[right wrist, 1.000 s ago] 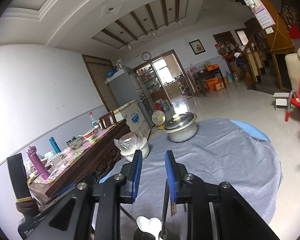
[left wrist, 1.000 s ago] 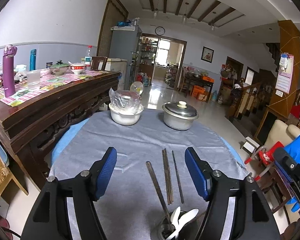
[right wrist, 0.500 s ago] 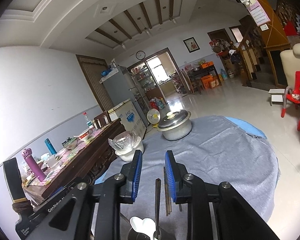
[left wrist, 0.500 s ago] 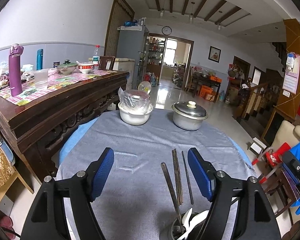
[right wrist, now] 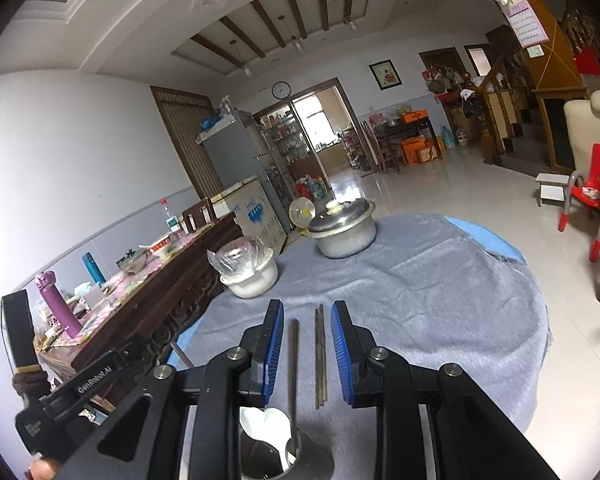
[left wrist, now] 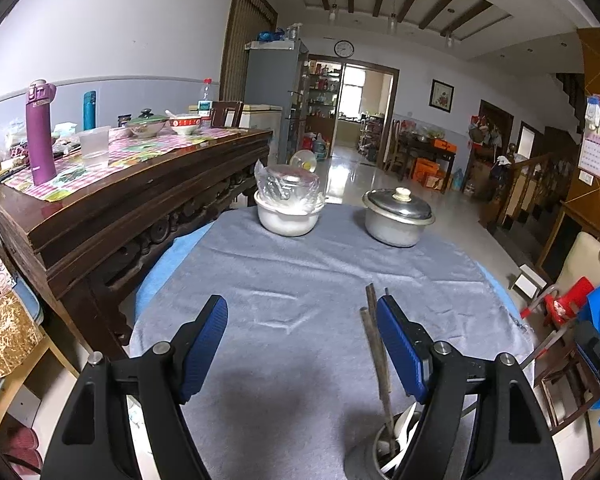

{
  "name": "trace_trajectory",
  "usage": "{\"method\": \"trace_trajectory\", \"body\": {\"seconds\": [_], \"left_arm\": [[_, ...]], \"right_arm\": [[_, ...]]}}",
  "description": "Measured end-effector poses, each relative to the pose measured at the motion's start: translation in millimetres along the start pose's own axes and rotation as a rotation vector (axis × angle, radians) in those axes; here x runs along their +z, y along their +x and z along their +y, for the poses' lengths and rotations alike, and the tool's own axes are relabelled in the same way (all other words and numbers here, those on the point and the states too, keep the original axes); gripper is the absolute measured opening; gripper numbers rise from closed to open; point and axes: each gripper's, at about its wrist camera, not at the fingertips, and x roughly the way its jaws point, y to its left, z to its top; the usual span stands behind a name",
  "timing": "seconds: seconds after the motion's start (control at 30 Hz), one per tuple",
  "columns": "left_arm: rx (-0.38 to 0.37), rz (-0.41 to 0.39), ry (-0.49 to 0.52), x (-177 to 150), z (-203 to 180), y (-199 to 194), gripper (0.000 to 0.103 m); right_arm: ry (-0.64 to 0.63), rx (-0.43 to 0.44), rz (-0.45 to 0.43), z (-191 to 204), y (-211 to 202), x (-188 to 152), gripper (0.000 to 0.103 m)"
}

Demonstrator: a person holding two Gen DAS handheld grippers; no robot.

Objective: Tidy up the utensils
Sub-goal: 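Move both open grippers back toward the remaining chopsticks on the cloth, then close the right gripper on the remaining chopsticks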

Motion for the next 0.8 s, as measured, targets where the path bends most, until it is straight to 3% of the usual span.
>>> {"method": "trace_trajectory", "body": {"seconds": [0.8], "left_arm": [[0.112, 0.029, 0.015, -6, 27, 19, 0.079]], "right_arm": [[-0.007, -0.04, 0.059, -16, 12, -15, 0.032]]}}
